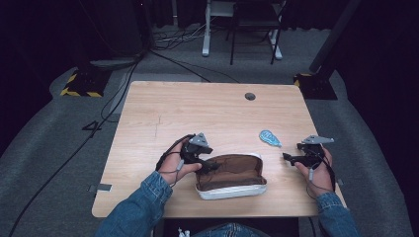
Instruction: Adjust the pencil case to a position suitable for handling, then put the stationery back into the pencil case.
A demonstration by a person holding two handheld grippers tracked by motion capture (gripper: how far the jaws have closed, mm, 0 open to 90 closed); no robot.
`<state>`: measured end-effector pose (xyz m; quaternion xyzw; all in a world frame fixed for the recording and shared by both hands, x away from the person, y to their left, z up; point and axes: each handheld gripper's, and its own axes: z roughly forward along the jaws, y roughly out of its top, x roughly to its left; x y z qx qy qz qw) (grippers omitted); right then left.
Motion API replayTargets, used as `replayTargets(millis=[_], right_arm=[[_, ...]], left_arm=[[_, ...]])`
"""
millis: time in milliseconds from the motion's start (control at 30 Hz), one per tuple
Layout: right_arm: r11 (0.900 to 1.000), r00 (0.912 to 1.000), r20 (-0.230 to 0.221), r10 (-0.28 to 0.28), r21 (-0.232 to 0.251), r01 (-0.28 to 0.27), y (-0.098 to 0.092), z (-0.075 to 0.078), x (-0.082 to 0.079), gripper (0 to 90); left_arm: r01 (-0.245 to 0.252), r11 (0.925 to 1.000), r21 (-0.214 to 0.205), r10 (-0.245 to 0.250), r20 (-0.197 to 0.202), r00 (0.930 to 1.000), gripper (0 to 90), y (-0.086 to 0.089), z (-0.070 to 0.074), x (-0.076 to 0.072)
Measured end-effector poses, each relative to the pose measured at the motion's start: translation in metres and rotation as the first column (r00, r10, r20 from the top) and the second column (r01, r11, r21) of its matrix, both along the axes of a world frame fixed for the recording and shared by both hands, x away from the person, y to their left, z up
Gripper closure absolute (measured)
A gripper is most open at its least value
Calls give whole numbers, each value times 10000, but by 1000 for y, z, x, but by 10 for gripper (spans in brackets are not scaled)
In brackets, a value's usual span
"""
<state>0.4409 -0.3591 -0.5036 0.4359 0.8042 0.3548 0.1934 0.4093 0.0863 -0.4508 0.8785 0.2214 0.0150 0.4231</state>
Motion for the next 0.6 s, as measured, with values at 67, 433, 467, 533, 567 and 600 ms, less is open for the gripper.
replayTargets(millis=[67, 433, 467, 533, 567, 600], right_arm=[[10000, 10000, -16, 14, 9, -14, 0, 0, 0, 167], [9999, 9999, -20, 165, -4, -165, 3, 0, 4, 160], [9998, 9998, -22, 174, -5, -174, 3, 0, 5, 160], [9999, 9999, -24, 157, -5, -157, 3, 0, 5, 160], [9999, 9999, -25, 153, -4, -153, 3, 0, 5, 160], [9999, 9999, -27, 151, -3, -151, 3, 0, 5, 161]], left_arm=[[-61, 10000, -55, 61, 127, 9999, 298, 3, 3, -2], [-513, 9984, -224, 527, 672, 9963, 270, 25, 17, -11], [-535, 9984, -163, 545, 728, 9959, 270, 27, 17, -12], [-657, 9977, -146, 667, 833, 9943, 267, 33, 19, -14], [-690, 9975, -182, 703, 846, 9939, 266, 35, 20, -14], [-737, 9971, -201, 751, 870, 9934, 265, 38, 21, -15]])
